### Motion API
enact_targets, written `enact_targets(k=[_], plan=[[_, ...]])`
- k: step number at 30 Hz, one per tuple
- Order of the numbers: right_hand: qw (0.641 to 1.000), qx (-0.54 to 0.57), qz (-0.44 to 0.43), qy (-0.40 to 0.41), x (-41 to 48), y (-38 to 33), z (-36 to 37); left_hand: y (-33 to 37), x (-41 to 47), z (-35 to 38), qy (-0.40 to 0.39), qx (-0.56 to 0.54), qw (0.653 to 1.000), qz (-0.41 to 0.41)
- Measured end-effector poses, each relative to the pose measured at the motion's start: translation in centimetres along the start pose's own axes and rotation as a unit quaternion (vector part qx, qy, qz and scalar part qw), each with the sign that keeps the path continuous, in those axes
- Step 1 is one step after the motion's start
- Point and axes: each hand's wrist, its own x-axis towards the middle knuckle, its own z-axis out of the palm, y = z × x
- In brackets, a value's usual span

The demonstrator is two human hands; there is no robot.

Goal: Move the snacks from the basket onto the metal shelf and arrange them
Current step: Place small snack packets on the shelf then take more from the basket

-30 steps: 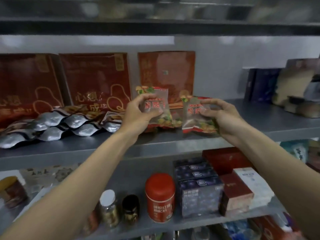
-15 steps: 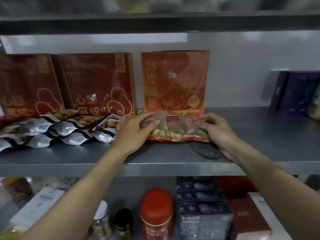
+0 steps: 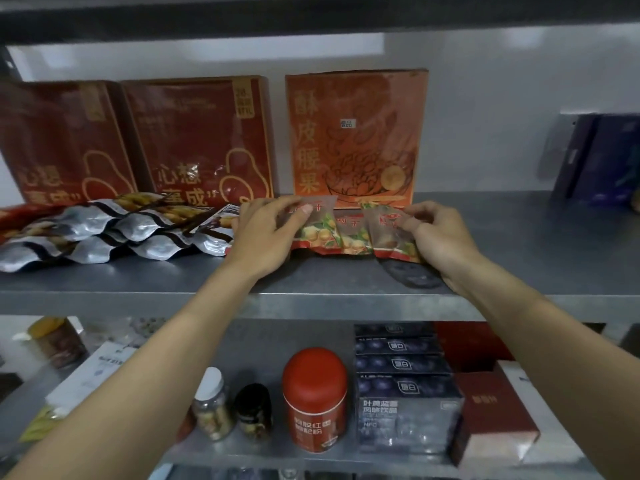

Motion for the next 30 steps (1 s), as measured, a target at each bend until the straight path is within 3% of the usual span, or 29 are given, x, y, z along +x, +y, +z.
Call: enact_targets(k=[3,6,11,15,26,30], plan=[[0.996,-0.041,-0.072,0.028,-0.8,-0.7,-0.3,0.0,0.2,-0.1,0.001,-0.015,1.000,0.008],[0.979,-0.124,-0.160,-0.004,-2.5,-1.8,-0.3,0.3,-0.2,-0.4,0.009,-0.012,1.000,0.016],[0.913,-0.292,-0.280,-0.056,-4.4,-3.7,0.3,1.6,-1.8,-2.1,0.007,0.075,0.995,0.061],[0.867,-0.384,-0.302,-0.097,-5.8,-5.7,1.5,2.1,-3.8,-4.9,0.031,0.179,0.981,0.062],[0.817,-0.395,-0.387,-0.164,-16.0,-10.1,14.0,-3.9,-14.8,-18.4,0.091,0.354,0.930,-0.033],[0.821,-0.356,-0.399,-0.199,-21.8,-12.2,20.4,-8.1,-20.9,-24.6,0.102,0.370,0.920,-0.077]])
